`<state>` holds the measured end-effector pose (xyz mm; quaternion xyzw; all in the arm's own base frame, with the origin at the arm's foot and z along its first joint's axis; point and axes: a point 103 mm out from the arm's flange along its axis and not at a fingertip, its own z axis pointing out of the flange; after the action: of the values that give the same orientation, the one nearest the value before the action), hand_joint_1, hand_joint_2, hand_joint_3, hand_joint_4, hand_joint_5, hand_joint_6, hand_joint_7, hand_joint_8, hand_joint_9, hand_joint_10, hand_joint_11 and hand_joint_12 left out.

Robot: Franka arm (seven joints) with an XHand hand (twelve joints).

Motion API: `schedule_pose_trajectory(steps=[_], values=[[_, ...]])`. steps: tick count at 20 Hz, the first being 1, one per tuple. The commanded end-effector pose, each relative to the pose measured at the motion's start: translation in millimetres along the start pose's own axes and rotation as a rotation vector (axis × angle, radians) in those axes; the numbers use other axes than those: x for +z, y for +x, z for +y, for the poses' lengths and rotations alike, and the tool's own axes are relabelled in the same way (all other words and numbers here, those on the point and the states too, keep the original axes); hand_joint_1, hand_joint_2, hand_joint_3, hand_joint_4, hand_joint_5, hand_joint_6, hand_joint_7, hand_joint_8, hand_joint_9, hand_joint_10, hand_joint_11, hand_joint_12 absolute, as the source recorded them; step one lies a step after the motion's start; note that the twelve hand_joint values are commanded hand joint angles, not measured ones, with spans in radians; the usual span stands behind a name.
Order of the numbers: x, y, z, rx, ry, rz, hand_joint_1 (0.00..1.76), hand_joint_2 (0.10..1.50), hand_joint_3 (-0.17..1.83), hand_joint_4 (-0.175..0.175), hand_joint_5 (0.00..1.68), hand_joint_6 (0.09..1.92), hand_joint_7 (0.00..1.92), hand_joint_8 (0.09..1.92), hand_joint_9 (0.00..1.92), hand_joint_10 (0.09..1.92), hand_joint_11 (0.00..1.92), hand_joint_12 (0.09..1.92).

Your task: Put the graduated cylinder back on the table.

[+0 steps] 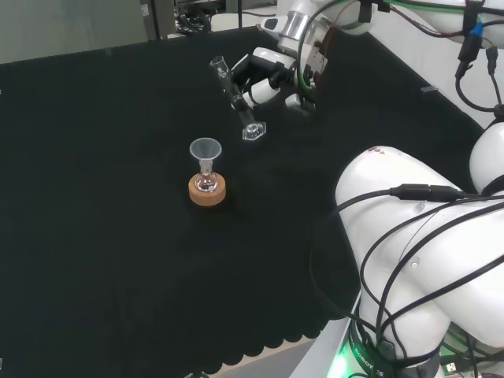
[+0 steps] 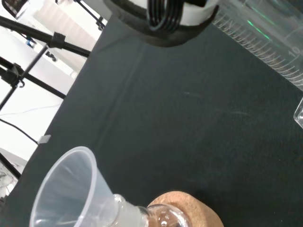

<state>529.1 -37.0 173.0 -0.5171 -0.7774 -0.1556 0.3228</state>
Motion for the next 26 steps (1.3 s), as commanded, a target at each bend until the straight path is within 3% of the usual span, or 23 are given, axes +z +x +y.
schedule_pose_trajectory(steps=[1, 6, 13, 26], values=[[18, -11, 2, -0.029, -0.063, 0.061, 1.3, 1.01, 0.0, -0.175, 1.21, 0.62, 1.26, 0.58, 1.62, 0.09, 1.31, 0.66], [31, -14, 2, -0.056, -0.135, 0.085, 1.3, 1.01, 0.0, -0.175, 1.2, 0.62, 1.26, 0.58, 1.61, 0.09, 1.31, 0.66], [43, -23, 10, -0.051, -0.122, 0.108, 1.3, 1.01, 0.0, -0.175, 1.2, 0.63, 1.26, 0.59, 1.61, 0.09, 1.3, 0.66], [49, -39, 14, -0.037, -0.151, 0.127, 1.3, 1.01, 0.0, -0.175, 1.2, 0.63, 1.25, 0.59, 1.6, 0.09, 1.3, 0.67]])
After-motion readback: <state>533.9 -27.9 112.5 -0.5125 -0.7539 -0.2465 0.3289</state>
